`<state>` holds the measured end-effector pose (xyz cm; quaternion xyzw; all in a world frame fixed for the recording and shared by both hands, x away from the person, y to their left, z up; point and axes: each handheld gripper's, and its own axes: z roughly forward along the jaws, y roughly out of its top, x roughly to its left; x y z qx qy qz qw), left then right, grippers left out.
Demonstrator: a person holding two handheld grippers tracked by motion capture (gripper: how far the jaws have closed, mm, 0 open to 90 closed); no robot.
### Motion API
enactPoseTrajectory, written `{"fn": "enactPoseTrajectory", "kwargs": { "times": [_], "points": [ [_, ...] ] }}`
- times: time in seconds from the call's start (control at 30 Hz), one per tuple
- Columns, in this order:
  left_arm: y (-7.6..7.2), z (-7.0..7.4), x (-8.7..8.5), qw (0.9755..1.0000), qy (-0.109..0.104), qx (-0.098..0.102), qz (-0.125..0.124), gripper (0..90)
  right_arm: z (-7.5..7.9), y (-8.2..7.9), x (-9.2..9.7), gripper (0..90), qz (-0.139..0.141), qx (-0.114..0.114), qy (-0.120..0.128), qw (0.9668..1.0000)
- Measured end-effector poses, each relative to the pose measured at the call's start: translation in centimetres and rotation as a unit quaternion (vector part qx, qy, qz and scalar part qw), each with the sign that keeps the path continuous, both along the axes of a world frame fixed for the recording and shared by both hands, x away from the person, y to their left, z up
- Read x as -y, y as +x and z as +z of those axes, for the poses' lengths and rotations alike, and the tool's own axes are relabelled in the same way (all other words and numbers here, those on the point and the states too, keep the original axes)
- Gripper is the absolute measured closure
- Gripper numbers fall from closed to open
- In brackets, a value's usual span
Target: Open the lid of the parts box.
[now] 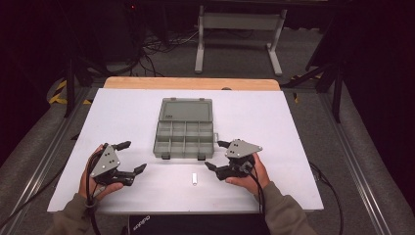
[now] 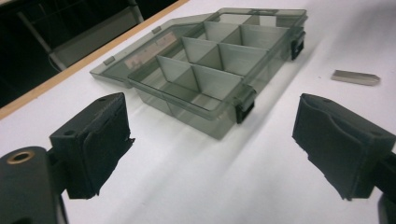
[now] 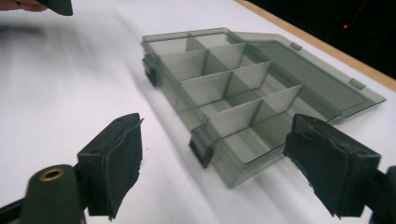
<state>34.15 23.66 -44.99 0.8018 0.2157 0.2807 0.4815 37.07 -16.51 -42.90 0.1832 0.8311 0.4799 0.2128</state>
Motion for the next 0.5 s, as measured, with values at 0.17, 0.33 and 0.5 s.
{"fn": "enactPoseTrajectory", "kwargs": {
  "times": [0.17, 0.33, 0.5],
  "points": [
    [-0.8, -0.6, -0.2, 0.9999, -0.004, -0.009, -0.004, 10.5, -0.7, -0.7, -0.2, 17.6, 0.011, -0.013, -0.012, 0.9998],
    [-1.7, -1.2, -0.3, 0.9996, -0.001, -0.023, -0.015, 7.7, -1.6, -0.7, -0.9, 16.5, 0.038, -0.037, -0.022, 0.9984],
    [-2.4, -1.8, -0.2, 0.9993, 0.007, -0.030, -0.021, 7.0, -2.6, -0.8, -2.2, 19.7, 0.070, -0.053, -0.044, 0.9952]
  ]
}}
